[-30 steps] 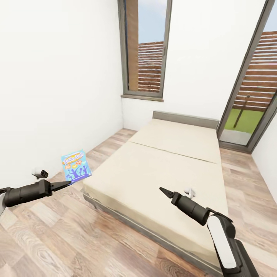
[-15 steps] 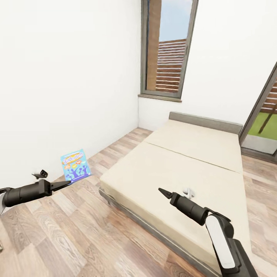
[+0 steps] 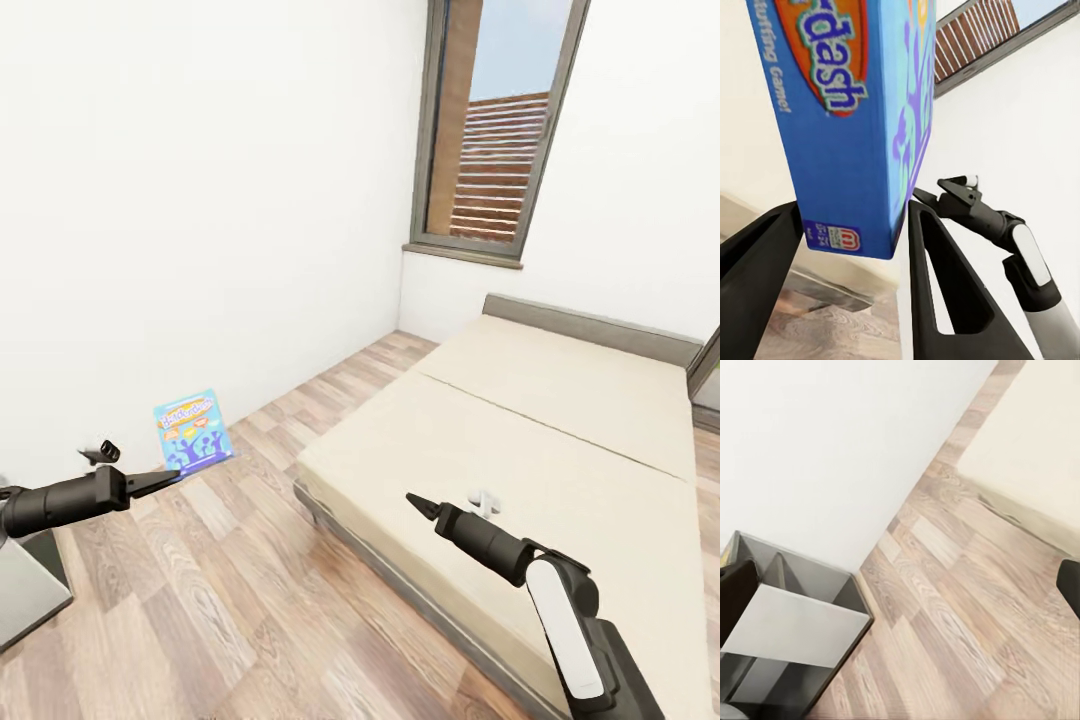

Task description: Put all the toys in the child's room - the three board games (two on the bed and one on the table), the two jigsaw puzzles on the table, and the tennis ball on the table - inside the toy box on the table in the child's room.

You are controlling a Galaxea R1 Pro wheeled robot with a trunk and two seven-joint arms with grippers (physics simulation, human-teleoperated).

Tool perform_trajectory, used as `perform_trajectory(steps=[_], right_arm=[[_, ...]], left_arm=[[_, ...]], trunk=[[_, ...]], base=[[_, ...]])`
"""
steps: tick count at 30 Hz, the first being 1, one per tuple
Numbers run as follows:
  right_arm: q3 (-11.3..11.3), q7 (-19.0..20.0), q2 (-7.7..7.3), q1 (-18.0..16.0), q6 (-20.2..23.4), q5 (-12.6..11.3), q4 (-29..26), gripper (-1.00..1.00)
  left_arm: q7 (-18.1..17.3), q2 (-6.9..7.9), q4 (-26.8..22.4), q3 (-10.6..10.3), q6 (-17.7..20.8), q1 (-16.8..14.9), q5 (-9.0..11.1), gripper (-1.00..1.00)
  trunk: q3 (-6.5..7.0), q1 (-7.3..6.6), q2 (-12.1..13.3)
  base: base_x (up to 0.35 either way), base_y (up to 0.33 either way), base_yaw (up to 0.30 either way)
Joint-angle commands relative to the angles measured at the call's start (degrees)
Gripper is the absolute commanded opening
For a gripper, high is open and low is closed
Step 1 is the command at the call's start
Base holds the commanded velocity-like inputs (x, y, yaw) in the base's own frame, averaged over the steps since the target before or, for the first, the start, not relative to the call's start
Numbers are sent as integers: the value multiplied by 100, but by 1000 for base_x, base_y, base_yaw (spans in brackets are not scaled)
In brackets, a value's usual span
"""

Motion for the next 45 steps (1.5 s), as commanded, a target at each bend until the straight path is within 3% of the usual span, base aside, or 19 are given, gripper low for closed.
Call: perform_trajectory(steps=[1,5,9,13,22,45], right_arm=[[-19,30,10,-3,37,17,-4,100],[28,23,50,-5,37,30,-2,100],[406,-272,84,-66,33,73,4,100],[562,-565,44,-93,54,93,-12,100],[619,-652,33,-57,253,91,-226,100],[622,-659,62,-56,256,91,-232,100]], left_arm=[[-8,1,1,-1,58,-6,26,-100],[-3,7,-2,-1,70,-12,27,-100],[-4,60,-7,-1,77,-15,32,-100],[-2,113,-7,-1,75,-15,50,-100],[16,158,1,-1,73,-15,55,-100],[14,151,1,-24,64,-15,51,-100]], trunk=[[8,-23,38],[60,-111,199],[110,-198,359],[159,-286,520],[267,-484,880],[542,-989,1803]], base=[[0,0,270],[0,0,268],[0,0,258],[0,0,249],[0,0,242],[0,0,241]])
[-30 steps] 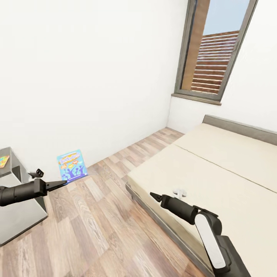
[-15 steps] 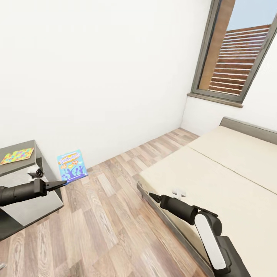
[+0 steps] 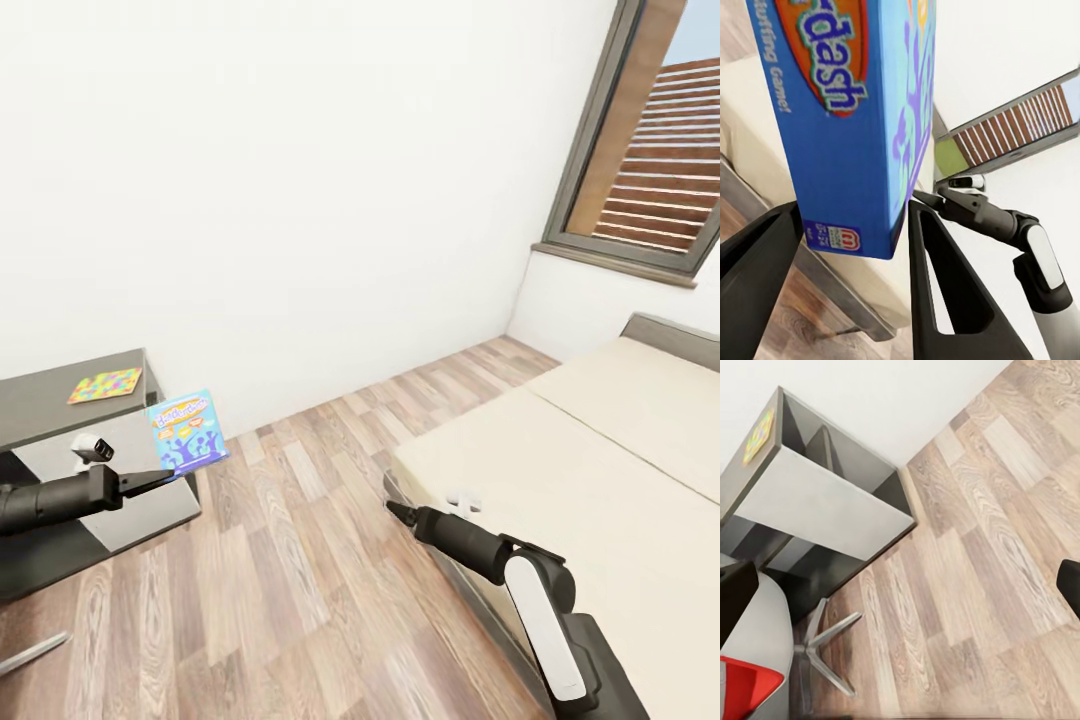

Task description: Put all the toys in the child's room - the three board games (two on the bed and one on the table), the two jigsaw puzzles on the table, and the tennis ball on the table - inside the toy box on the table in the child's room.

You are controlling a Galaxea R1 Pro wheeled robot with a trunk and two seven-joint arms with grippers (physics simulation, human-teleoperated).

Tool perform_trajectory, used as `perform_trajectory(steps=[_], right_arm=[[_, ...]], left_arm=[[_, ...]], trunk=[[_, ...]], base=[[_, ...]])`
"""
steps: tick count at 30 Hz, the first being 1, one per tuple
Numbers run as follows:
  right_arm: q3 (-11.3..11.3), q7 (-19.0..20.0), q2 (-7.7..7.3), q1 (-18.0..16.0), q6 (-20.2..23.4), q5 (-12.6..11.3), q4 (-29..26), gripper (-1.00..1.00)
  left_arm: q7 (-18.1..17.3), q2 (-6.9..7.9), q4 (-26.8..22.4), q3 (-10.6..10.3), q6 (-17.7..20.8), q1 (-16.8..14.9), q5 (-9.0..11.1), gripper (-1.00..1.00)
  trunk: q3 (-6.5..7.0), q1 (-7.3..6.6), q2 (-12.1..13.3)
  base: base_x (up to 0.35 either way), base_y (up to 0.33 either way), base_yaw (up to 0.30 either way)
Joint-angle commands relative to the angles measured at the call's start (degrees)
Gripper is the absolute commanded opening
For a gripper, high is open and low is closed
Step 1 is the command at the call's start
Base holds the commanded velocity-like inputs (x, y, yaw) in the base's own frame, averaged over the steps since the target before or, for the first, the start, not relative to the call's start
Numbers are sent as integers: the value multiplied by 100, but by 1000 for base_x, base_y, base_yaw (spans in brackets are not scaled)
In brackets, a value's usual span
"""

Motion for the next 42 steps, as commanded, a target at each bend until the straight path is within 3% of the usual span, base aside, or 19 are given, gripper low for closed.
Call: perform_trajectory(steps=[1,42], right_arm=[[-8,32,3,-3,26,29,-4,100],[71,38,11,1,9,37,-12,100]], left_arm=[[-13,1,0,-2,49,-5,32,-100],[-31,-12,-9,-21,26,4,17,-100]], trunk=[[6,-22,37],[496,-923,1682]], base=[[0,0,240],[0,0,240]])
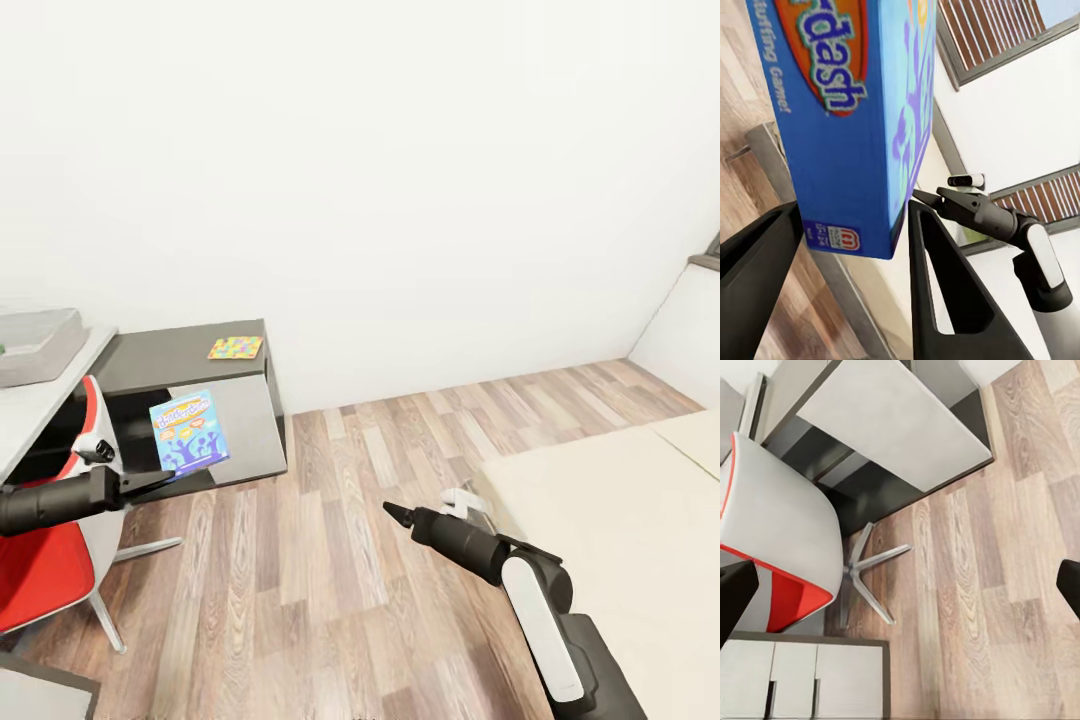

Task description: Put all the toys in the child's room - the three board games (two on the bed and one on the table), the two jigsaw puzzles on the table, and the tennis ball on the table - inside the toy box on the table in the child's room.

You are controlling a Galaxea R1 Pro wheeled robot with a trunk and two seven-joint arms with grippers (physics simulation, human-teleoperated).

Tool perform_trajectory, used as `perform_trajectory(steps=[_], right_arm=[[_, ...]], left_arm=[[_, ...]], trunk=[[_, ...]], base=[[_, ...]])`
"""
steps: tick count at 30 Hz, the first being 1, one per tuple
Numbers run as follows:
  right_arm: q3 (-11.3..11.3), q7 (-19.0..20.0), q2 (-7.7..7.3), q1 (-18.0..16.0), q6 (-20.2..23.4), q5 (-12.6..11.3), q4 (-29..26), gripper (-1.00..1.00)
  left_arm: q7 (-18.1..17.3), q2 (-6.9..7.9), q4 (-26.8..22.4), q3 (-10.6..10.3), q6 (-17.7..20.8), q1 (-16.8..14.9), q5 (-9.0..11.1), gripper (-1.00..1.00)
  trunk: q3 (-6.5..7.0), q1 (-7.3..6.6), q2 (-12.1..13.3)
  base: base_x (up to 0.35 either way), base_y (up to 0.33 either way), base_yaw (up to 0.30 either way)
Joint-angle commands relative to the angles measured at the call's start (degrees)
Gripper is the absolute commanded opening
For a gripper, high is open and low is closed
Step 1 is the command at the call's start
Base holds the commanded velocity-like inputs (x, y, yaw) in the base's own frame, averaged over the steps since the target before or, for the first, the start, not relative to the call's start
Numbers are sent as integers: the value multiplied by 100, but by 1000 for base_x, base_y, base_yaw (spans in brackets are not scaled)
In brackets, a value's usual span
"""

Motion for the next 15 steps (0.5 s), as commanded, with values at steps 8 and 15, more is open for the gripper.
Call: perform_trajectory(steps=[8,15], right_arm=[[-8,32,12,-1,26,28,-5,100],[-8,38,6,1,15,28,-5,100]], left_arm=[[-7,-3,-10,-7,34,-6,33,-100],[-7,-3,-42,-15,24,-6,33,-100]], trunk=[[89,-175,316],[172,-329,597]], base=[[0,0,240],[0,0,240]])
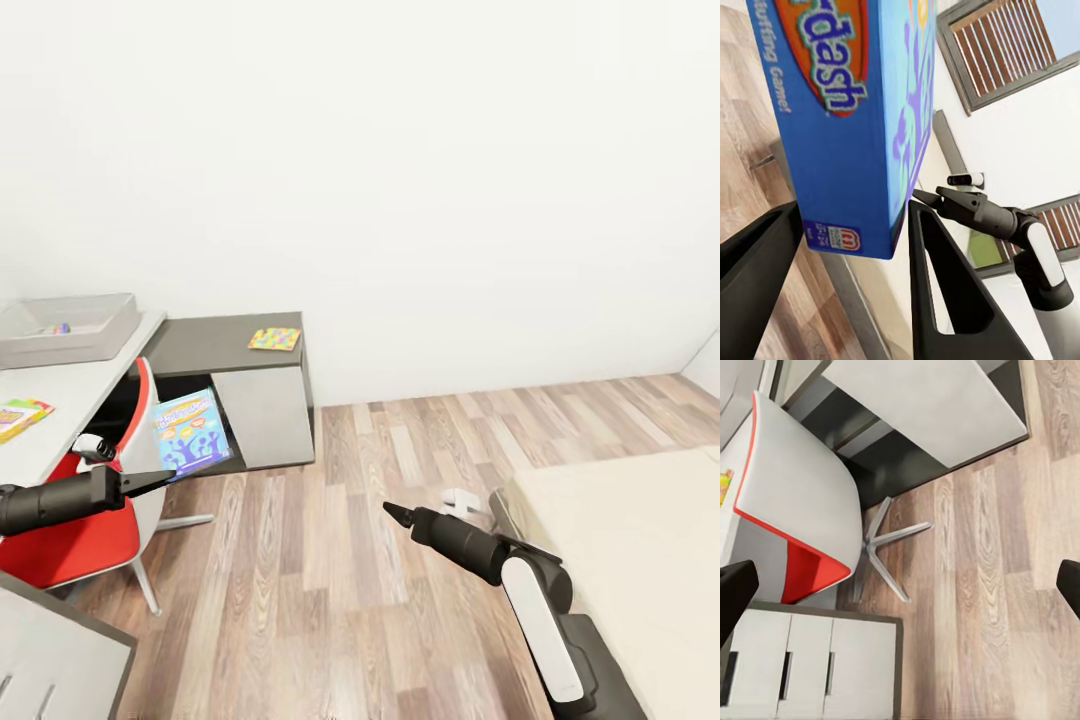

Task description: Put all the toys in the child's room - the three board games (two on the bed and one on the table), the two jigsaw puzzles on the table, and the tennis ball on the table - inside the toy box on the table in the child's room.

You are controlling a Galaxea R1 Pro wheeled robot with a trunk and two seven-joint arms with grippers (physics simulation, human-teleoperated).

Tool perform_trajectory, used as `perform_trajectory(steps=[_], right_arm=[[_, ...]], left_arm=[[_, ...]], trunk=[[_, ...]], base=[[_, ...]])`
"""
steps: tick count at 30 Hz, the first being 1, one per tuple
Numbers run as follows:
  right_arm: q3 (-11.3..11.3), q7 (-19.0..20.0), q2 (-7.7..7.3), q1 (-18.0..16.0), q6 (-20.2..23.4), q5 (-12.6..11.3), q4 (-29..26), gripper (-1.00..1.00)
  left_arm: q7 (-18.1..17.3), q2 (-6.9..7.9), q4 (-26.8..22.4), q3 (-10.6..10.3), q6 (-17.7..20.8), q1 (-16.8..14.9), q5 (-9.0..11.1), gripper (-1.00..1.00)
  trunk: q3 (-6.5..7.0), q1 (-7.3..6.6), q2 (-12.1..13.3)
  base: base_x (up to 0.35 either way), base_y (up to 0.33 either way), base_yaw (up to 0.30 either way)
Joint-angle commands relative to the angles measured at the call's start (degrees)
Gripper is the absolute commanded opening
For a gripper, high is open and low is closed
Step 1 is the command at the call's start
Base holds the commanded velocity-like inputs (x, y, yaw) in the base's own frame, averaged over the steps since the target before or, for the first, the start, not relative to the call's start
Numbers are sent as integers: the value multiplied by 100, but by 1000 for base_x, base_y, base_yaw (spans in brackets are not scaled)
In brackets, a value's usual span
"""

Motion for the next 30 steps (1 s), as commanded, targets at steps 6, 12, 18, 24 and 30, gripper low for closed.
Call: perform_trajectory(steps=[6,12,18,24,30], right_arm=[[-3,44,-9,10,7,27,-11,100],[1,51,-8,14,2,27,-18,100],[1,54,-21,21,-6,27,-21,100],[1,61,-24,23,-7,27,-29,100],[1,63,-27,23,-7,27,-30,100]], left_arm=[[-7,-3,-16,-9,48,-6,34,-100],[-7,0,-36,-14,48,-6,34,-100],[-7,2,-38,-14,48,-6,34,-100],[-7,2,-38,-15,48,-6,34,-100],[-7,3,-38,-15,48,-1,34,-100]], trunk=[[64,-131,235],[136,-262,475],[190,-372,676],[209,-438,796],[210,-482,876]], base=[[0,0,240],[0,0,240],[0,0,240],[0,0,240],[0,0,240]])
